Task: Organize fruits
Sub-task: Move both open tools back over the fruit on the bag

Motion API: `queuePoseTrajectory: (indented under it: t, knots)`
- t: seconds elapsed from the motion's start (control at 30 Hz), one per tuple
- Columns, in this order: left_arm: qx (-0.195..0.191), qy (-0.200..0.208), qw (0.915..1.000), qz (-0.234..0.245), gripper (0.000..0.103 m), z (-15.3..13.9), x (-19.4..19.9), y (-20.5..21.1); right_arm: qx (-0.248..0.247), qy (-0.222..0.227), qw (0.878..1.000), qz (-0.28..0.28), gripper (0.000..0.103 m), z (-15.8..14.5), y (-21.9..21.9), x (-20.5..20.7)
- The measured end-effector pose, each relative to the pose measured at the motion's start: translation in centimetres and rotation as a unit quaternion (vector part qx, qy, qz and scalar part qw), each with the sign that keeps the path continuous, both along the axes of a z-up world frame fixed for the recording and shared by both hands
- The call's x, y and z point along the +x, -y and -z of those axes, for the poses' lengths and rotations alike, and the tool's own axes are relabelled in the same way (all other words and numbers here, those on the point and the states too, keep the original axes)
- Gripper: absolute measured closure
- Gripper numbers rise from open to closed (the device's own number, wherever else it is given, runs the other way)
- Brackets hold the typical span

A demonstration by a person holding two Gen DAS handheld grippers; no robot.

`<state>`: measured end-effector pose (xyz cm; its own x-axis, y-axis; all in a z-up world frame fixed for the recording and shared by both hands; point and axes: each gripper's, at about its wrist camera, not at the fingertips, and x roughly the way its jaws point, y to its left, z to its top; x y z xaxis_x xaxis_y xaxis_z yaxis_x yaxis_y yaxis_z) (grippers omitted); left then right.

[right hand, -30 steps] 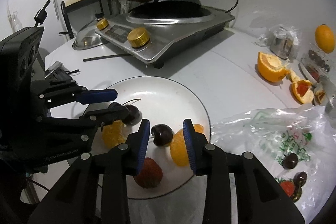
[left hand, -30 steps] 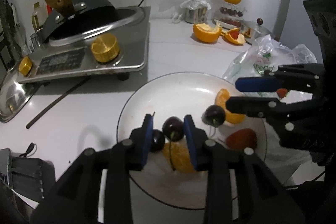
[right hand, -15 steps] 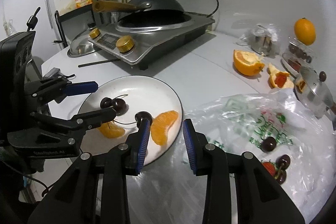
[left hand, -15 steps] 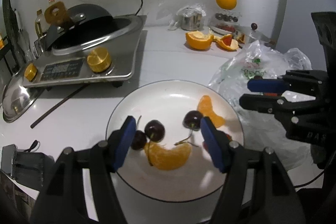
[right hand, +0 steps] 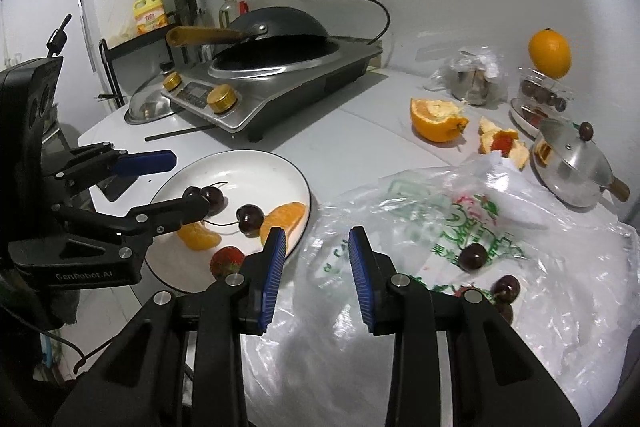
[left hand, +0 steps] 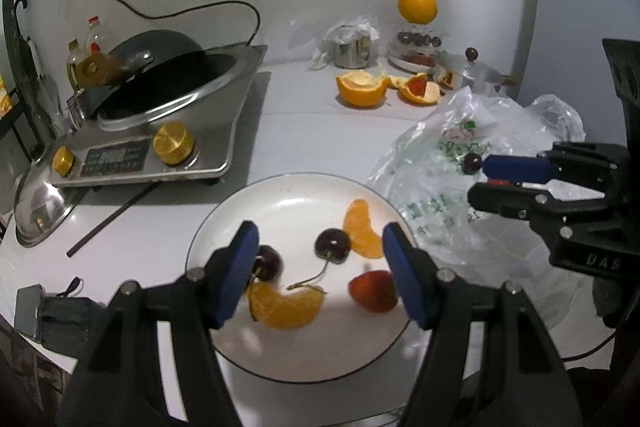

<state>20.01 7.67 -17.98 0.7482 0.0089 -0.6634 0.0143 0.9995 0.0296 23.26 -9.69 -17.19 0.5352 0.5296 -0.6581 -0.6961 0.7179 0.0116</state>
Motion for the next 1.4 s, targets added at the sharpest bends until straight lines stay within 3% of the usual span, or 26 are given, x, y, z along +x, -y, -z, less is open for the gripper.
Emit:
queuePoseTrajectory:
  t: [0.8, 1.4]
  knots:
    - [0.006, -0.015, 0.9992, 0.035, 0.037, 0.1, 1.9, 7.6, 0.017, -0.005, 0.999, 0.038, 0.068, 0.2, 8.0, 0.9]
    - [0.010, -0.032, 0.9974, 0.064, 0.037, 1.2, 3.4, 11.7, 0.006, -0.023, 0.996, 0.082, 0.068, 2.5, 13.5, 2.3]
